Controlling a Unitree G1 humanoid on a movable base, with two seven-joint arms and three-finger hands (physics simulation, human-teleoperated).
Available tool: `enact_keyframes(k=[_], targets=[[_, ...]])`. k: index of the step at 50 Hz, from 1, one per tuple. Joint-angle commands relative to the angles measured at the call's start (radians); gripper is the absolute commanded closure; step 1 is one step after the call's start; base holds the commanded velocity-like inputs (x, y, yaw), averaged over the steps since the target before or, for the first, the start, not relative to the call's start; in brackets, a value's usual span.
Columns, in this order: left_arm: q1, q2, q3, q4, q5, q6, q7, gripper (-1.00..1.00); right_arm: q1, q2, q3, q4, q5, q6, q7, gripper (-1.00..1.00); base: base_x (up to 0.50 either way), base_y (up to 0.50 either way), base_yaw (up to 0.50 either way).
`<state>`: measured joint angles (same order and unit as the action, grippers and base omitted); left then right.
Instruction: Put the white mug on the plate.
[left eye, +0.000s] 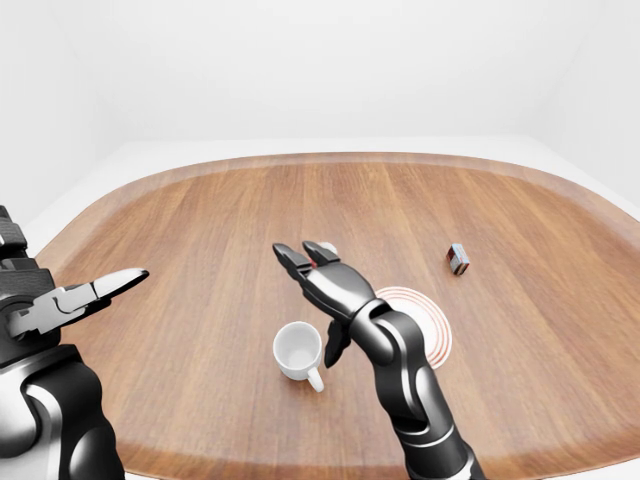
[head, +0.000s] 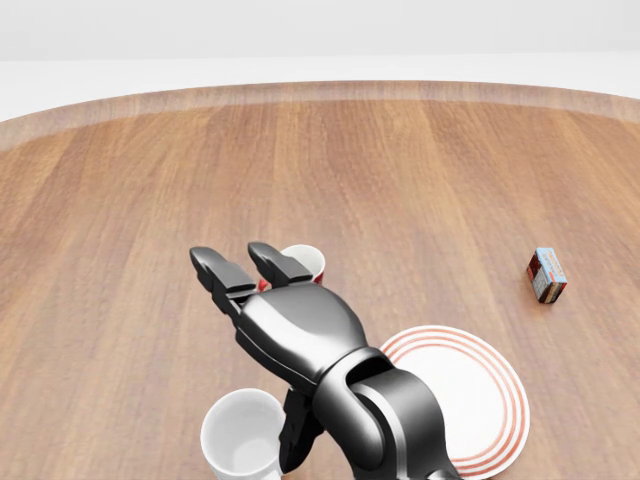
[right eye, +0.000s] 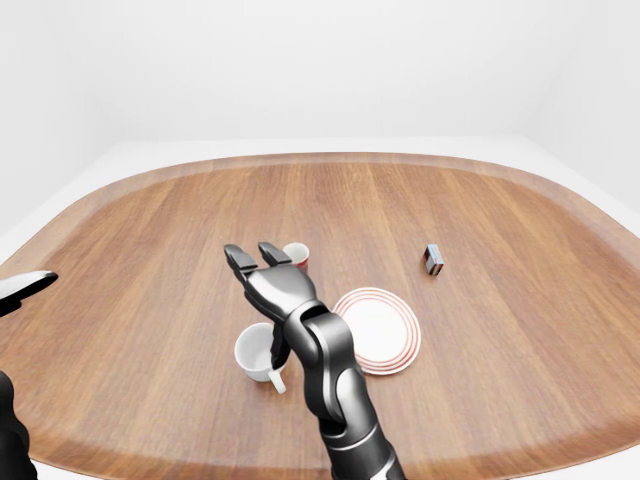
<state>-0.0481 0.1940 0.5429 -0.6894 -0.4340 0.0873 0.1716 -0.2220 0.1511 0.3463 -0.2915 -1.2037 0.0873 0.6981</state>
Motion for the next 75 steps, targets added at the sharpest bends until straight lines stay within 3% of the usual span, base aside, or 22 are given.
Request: enact_keyframes(k=[1, 20, 51, 65, 75], targets=[[0.000, 0.000, 0.000, 0.001, -0.001, 0.000, 0.001, -1.00, 0.032, -0.001, 0.018, 0.128, -0.001, 0.000, 0.000, -1.00, 0.00, 0.00, 0.00], [0.004, -0.004, -0.003, -0.001, 0.004, 0.000, -0.003, -1.00, 0.031, 0.006, 0.029, 0.266, 0.024, 0.000, 0.000, -1.00, 0.00, 0.00, 0.00], [0.008, -0.012, -0.011, 0.005, 0.013, 0.000, -0.008, -1.00, -0.206, 0.077, -0.036, 0.595, 0.010, 0.000, 0.000, -1.00, 0.00, 0.00, 0.00], [0.007, -0.010, -0.010, 0.005, 0.009, 0.000, -0.006, -1.00, -0.334, 0.074, -0.088, 0.880, 0.036, 0.000, 0.000, -1.00, 0.00, 0.00, 0.00], [0.006, -0.010, -0.010, 0.007, 0.007, 0.000, -0.006, -1.00, -0.369, 0.072, -0.092, 0.969, 0.038, 0.000, 0.000, -1.00, 0.00, 0.00, 0.00]])
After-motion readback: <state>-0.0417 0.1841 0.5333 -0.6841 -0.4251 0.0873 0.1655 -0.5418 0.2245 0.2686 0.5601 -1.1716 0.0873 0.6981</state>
